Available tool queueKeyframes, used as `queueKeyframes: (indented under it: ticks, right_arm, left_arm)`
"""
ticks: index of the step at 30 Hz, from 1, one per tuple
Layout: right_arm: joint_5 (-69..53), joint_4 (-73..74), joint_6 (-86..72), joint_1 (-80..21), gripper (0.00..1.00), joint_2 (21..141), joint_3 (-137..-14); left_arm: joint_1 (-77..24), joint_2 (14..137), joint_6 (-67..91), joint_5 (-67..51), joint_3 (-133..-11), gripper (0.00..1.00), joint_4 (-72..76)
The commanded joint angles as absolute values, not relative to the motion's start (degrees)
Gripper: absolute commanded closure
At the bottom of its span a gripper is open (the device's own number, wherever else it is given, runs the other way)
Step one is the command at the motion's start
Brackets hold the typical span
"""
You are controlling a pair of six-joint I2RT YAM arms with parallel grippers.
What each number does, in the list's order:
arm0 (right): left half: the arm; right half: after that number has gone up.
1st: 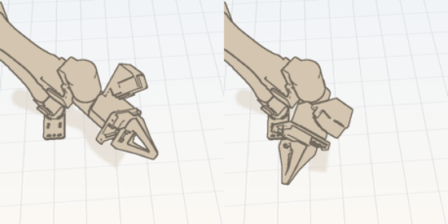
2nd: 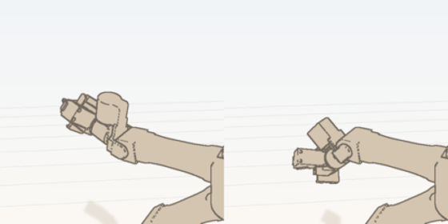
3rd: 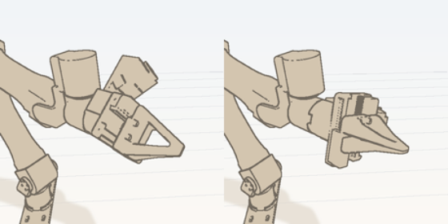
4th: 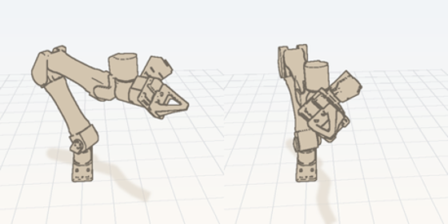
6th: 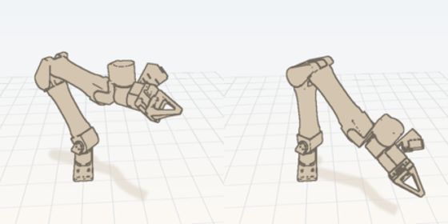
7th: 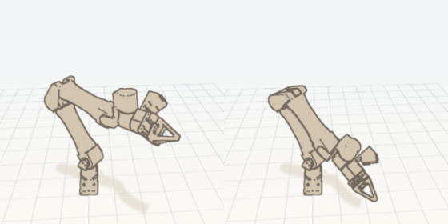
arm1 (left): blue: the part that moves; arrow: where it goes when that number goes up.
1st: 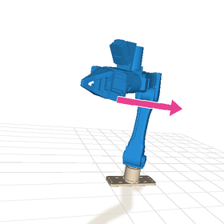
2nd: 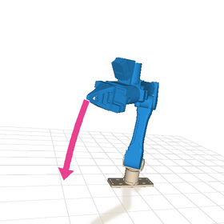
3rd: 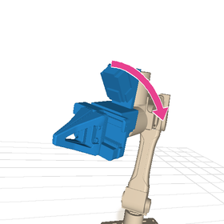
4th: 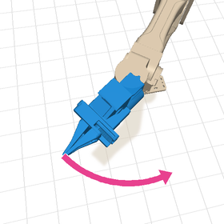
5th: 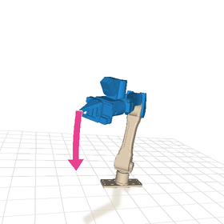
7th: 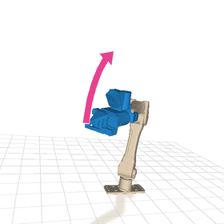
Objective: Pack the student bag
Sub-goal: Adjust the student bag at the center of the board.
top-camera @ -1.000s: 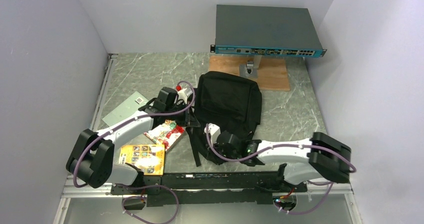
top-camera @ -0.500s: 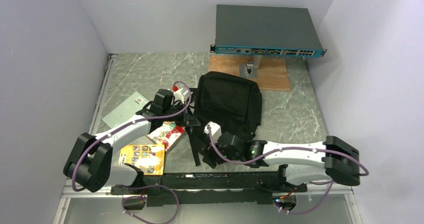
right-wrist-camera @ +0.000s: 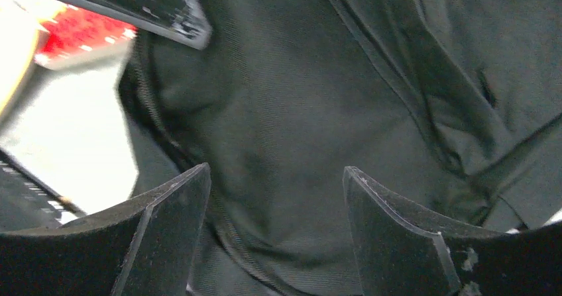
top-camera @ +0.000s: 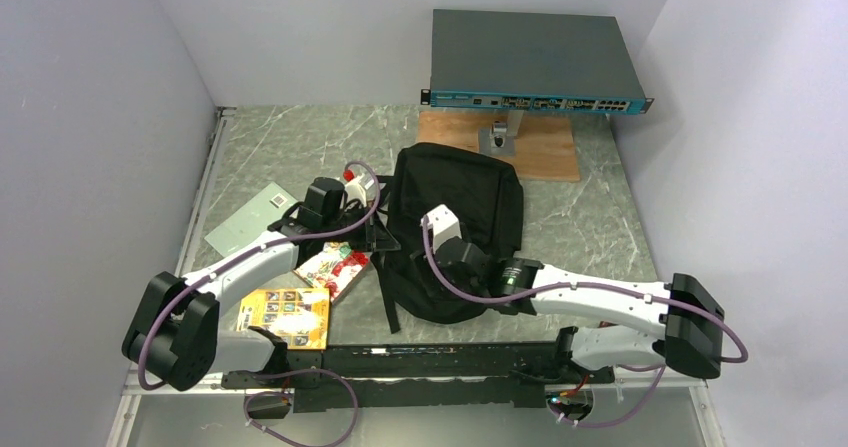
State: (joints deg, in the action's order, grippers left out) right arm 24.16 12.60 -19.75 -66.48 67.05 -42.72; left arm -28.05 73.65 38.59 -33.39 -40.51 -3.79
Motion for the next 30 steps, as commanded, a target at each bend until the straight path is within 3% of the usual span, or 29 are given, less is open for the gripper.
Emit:
queueKeyframes:
  ticks: [1,8,12,14,15,17,20,22,24,25,28,30]
  right_arm:
    - [28.5,13.7,-13.2,-66.4,0.24,69.1,-43.0]
    - [16.2,6.6,-4.3,-68.0,0.23,72.8,-41.6]
    - [14.9,0.6,-4.6,-68.1,0.14,76.2,-40.5]
    - [13.5,-2.1,-5.0,-68.3,0.01,78.4,-41.5]
    - [13.5,-4.1,-5.5,-68.2,0.00,79.7,-41.5]
    - [16.0,-8.8,-7.1,-68.2,0.00,82.6,-41.3]
    - [30.1,-11.0,-11.4,-68.2,0.01,88.8,-43.2]
    - [45.3,-4.5,-16.0,-68.2,0.15,92.8,-47.8]
    - [52.3,-1.3,-17.1,-68.2,0.41,93.2,-49.4]
    - [53.1,-2.0,-16.8,-68.1,0.55,91.6,-48.7]
    - [46.2,-8.0,-12.9,-67.2,0.78,82.2,-43.9]
    - [40.6,-7.1,-13.0,-65.8,0.94,78.0,-43.5]
  left_arm:
    - [-28.0,71.0,37.8,-35.1,-42.6,1.00,-2.8]
    - [-28.0,72.0,38.3,-35.2,-44.1,1.00,-2.9]
    - [-28.0,73.3,38.9,-36.3,-44.4,1.00,-2.2]
    - [-28.0,73.5,39.3,-36.4,-44.1,1.00,-1.7]
    - [-28.0,73.6,39.4,-36.5,-44.1,1.00,-1.6]
    - [-28.0,73.7,40.2,-37.4,-43.6,1.00,-0.6]
    - [-28.0,73.4,41.6,-38.7,-42.5,1.00,2.1]
    - [-28.0,72.9,42.0,-39.0,-41.9,1.00,2.5]
    - [-28.0,72.1,41.4,-38.5,-41.5,1.00,1.6]
    - [-28.0,71.8,40.7,-37.9,-41.5,1.00,0.7]
    - [-28.0,71.0,37.4,-35.3,-42.5,0.96,-4.0]
    - [-28.0,70.9,34.3,-32.6,-44.2,0.86,-8.1]
